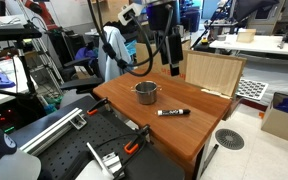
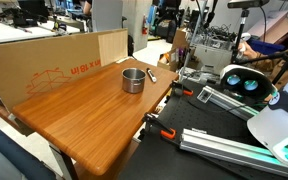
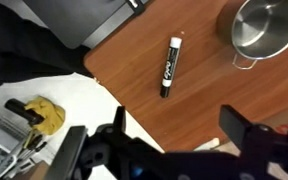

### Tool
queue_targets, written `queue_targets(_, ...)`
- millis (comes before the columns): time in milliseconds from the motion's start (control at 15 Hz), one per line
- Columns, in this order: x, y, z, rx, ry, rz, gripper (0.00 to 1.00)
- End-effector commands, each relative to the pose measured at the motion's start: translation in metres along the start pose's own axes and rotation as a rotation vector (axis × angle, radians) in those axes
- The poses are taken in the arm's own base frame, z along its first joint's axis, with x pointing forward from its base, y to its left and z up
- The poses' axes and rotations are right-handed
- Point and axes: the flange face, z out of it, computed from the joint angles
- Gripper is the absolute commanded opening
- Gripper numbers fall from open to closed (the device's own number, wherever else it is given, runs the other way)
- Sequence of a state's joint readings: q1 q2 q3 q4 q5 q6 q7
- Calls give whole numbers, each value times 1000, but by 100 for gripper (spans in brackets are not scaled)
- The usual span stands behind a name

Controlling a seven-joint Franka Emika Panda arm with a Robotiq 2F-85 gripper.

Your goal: Place the black marker inside the pot

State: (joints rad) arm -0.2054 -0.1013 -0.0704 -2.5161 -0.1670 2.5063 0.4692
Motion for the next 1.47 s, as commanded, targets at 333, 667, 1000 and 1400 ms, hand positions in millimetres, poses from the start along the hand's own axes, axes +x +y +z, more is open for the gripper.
queue_targets(333,13,22,70,-68,29,120,100)
queue_targets(667,25,20,104,-52,39,161,100)
queue_targets(1000,23,17,143,-52,-37,212,100)
queue_targets(1400,41,0,156,-32,-12,247,100)
